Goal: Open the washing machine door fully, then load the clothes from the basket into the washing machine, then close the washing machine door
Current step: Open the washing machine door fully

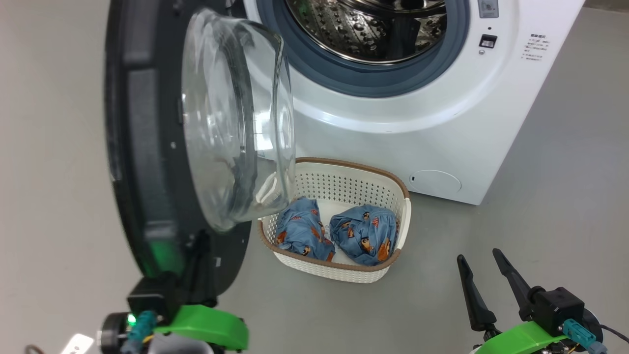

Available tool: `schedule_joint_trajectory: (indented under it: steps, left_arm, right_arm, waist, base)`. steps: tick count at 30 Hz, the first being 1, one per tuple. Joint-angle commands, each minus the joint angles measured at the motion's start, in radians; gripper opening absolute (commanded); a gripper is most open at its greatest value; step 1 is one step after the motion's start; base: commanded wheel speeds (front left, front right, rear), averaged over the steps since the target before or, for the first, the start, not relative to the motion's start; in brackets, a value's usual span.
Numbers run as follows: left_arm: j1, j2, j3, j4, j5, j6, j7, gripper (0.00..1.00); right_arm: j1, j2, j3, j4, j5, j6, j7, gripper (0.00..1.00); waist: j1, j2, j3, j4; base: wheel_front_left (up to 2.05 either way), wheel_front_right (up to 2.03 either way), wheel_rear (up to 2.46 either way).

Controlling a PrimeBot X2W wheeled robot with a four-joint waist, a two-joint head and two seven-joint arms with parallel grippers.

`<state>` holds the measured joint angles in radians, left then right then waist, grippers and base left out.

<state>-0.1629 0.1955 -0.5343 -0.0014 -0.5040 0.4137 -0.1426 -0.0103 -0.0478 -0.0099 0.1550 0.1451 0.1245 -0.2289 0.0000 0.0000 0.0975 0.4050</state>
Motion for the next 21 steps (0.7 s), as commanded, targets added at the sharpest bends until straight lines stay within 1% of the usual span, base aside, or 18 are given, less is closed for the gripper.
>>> schedule_joint_trajectory:
  steps: [1, 9, 21]
  left_arm:
    - [-0.019, 0.037, 0.062, -0.013, -0.009, 0.019, -0.014, 0.00]
    - [-0.033, 0.092, 0.158, 0.033, -0.036, 0.018, -0.057, 0.00]
    - [-0.090, 0.144, 0.299, 0.150, -0.069, -0.015, -0.109, 0.00]
  right_arm:
    - [-0.016, -0.002, 0.027, -0.029, -0.011, 0.006, 0.000, 1.00]
    - [-0.015, -0.002, 0.028, -0.053, -0.033, 0.006, 0.014, 1.00]
    - [-0.011, -0.002, 0.020, -0.123, -0.089, 0.006, 0.073, 1.00]
  waist:
    - [0.0000, 0.0000, -0.001, 0.005]
    - [0.0000, 0.0000, 0.006, 0.001]
    - [0.0000, 0.0000, 0.024, -0.024]
  base:
    - [0.00, 0.00, 0.00]
    - [0.00, 0.00, 0.00]
    - [0.00, 0.00, 0.00]
